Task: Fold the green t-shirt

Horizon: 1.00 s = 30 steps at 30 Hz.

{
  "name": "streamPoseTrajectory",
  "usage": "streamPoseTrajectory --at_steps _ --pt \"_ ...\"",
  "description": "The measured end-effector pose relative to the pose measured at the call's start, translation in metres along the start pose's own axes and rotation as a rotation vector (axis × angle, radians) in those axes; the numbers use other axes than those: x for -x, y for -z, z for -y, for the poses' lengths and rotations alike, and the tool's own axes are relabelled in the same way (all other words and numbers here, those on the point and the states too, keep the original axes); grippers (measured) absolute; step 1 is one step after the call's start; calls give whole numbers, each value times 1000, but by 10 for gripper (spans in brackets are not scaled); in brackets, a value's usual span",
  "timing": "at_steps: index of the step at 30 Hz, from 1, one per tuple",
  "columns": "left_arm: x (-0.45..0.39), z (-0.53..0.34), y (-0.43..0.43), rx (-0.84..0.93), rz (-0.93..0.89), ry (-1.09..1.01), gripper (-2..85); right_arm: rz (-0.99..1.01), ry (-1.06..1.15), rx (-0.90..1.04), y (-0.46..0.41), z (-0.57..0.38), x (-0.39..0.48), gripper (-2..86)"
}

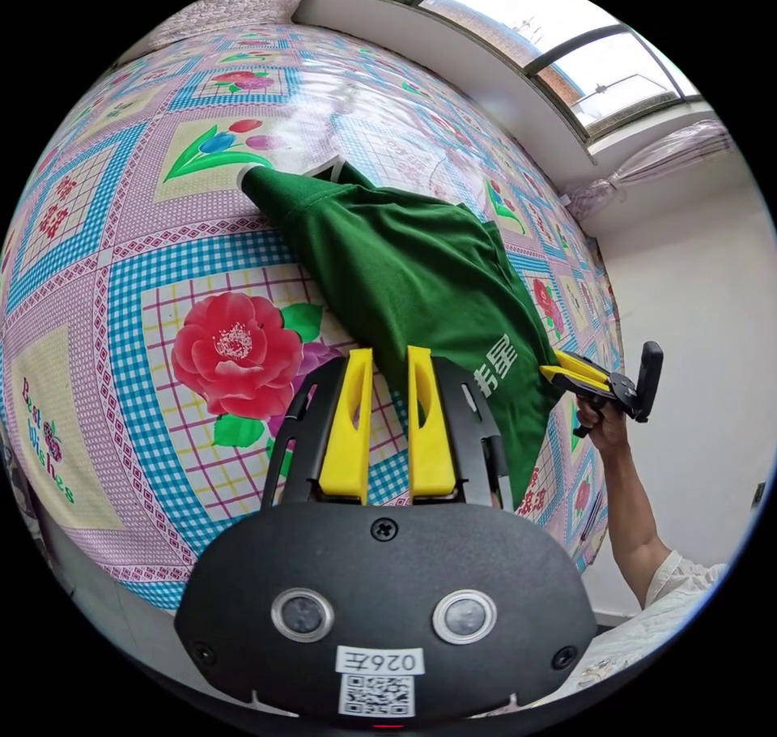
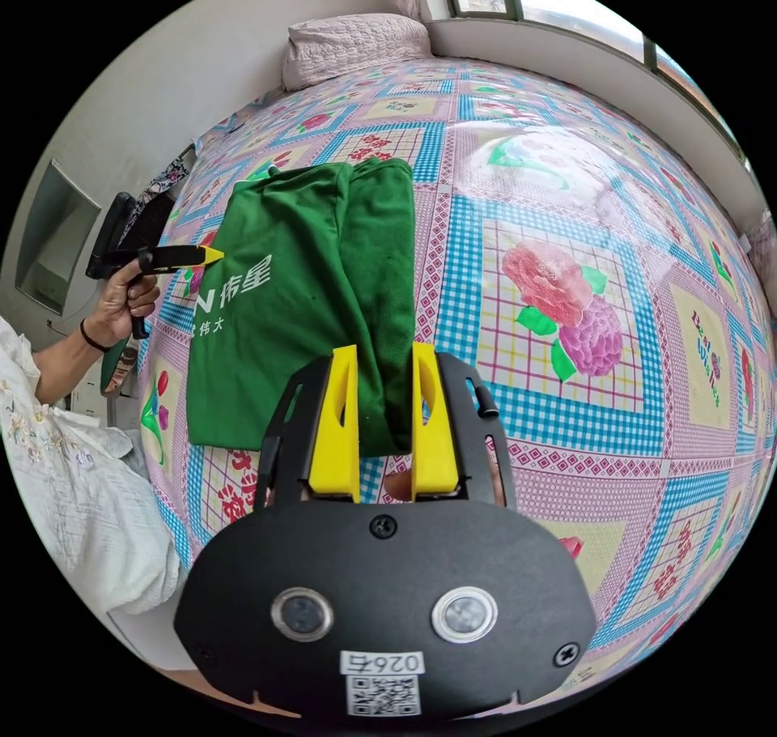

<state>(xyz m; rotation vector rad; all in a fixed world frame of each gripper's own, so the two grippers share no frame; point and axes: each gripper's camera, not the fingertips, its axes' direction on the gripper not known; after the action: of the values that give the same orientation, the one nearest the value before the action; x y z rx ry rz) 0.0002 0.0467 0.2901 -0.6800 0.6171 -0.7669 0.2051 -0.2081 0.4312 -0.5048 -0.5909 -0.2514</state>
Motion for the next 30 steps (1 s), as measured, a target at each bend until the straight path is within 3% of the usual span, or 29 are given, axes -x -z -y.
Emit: streamPoseTrajectory --at_steps 20,30 --pt "-37 36 -37 46 -4 -55 19 76 -136 -1 26 -41 -18 -3" --pt "-57 51 -55 69 -32 -61 40 135 -179 -33 51 -84 -25 75"
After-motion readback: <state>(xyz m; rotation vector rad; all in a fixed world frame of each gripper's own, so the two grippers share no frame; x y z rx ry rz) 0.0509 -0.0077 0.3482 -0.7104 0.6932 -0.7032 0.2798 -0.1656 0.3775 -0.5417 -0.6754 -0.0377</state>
